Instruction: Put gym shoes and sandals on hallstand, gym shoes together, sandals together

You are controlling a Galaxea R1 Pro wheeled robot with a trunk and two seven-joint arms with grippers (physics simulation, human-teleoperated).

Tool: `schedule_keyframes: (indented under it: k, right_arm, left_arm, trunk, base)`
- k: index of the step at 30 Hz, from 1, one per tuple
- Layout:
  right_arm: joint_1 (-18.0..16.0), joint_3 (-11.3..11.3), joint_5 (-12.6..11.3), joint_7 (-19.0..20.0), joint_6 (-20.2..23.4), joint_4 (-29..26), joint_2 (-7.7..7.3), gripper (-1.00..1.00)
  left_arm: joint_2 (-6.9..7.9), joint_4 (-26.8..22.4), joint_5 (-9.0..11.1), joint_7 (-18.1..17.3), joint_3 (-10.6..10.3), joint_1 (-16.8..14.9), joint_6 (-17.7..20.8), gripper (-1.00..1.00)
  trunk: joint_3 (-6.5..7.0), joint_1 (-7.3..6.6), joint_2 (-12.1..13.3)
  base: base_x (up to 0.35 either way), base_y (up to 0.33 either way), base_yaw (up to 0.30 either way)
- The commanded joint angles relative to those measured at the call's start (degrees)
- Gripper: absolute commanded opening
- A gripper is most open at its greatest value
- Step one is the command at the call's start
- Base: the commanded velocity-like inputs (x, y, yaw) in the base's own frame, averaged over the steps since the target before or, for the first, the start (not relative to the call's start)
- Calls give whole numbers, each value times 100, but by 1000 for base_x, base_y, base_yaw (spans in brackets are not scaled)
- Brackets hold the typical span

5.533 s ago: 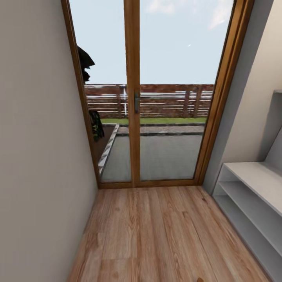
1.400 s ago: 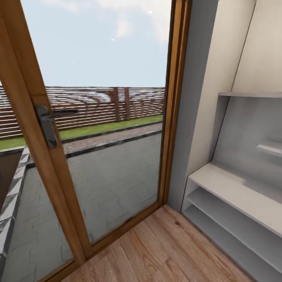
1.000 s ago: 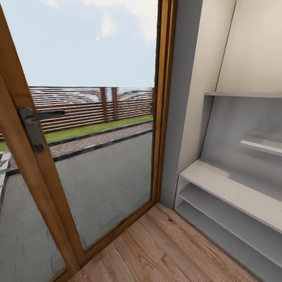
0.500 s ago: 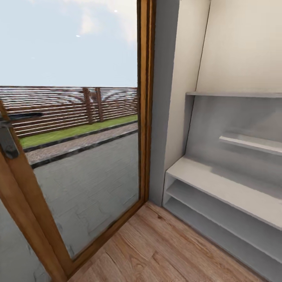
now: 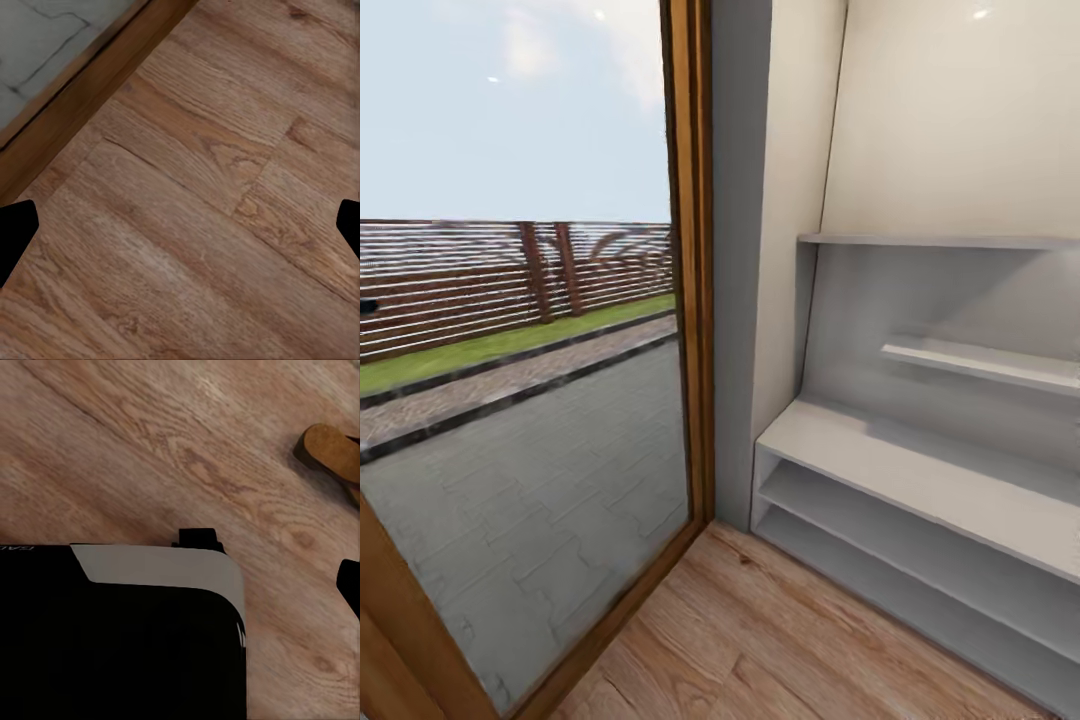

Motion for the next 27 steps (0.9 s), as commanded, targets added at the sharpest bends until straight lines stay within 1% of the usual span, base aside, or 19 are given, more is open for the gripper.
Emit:
schedule_keyframes:
  k: [1,12,19,27]
  right_arm:
    - [-2,-4,-4,2,-3,-3,1,100]
    - [-2,-4,-4,2,-3,-2,-2,100]
    - [-2,-4,-4,2,-4,-4,-4,100]
    - [-1,-4,-4,2,-5,-3,-4,100]
  left_arm:
    - [0,3,4,-1,-1,-2,-18,100]
    - [0,2,6,-1,-1,-2,-18,100]
    - [0,3,6,-1,-1,-2,-18,100]
    - [0,3,6,-1,-1,-2,-18,100]
  trunk:
    - [-5,2,-3]
    - [-5,2,-3]
    - [-5,2,-3]
    - [-5,2,-3]
  base:
    - [142,115,-254]
    - [49,28,-254]
    - [210,146,-254]
    - [40,28,-254]
